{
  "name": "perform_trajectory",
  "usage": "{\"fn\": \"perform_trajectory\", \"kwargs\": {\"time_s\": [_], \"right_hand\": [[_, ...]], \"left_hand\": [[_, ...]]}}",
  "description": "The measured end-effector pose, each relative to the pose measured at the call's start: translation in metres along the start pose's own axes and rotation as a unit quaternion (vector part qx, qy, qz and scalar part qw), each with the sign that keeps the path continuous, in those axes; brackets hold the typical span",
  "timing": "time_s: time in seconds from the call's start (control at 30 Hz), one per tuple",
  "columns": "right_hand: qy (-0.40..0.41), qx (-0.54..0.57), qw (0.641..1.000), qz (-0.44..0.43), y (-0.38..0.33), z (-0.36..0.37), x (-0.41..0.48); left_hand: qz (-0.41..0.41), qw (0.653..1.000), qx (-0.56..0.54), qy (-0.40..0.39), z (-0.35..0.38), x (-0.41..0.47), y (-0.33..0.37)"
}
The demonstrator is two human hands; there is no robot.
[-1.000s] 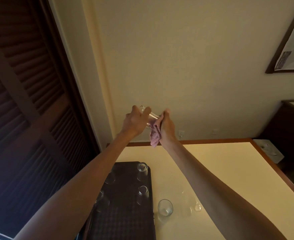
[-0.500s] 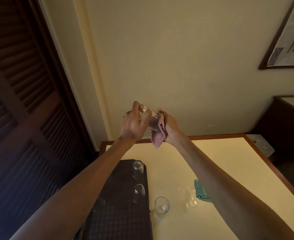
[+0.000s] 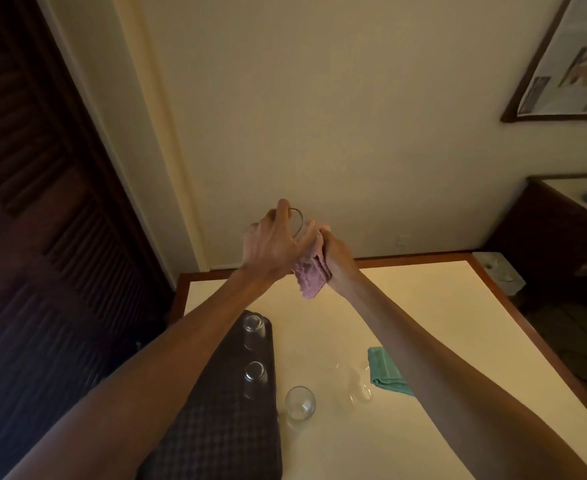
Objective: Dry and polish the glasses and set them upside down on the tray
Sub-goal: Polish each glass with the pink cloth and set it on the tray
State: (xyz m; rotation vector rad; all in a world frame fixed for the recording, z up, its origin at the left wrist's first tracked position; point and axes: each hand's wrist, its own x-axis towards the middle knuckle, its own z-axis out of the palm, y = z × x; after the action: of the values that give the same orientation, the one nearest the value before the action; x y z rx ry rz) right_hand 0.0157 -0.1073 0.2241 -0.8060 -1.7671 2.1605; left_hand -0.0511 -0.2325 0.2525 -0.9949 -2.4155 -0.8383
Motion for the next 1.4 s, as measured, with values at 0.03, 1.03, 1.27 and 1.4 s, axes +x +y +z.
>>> {"fn": "perform_trajectory", "kwargs": {"time_s": [0.03,1.03,1.27,1.4], "right_hand": [[-0.006,-0.006,1.0,0.005,0.003,-0.007,0.0],[-0.08,-0.091,0.967,0.223,0.148,-0.147,0.037],[-0.164,-0.045,0.963,0.21,0.133,-0.145,0.031],[-0.192,-0.038,0.953,0.23,0.107,-0.132,0.023]], "left_hand": [[-0.008,1.0,0.001,-0.015,0.005,0.0,-0.001],[-0.231,0.894,0.07,-0.378,0.195,-0.173,-0.051],[-0.22,0.88,0.063,-0.416,0.156,-0.126,-0.041],[-0.33,0.86,-0.22,-0.322,0.122,-0.079,-0.023]]}}
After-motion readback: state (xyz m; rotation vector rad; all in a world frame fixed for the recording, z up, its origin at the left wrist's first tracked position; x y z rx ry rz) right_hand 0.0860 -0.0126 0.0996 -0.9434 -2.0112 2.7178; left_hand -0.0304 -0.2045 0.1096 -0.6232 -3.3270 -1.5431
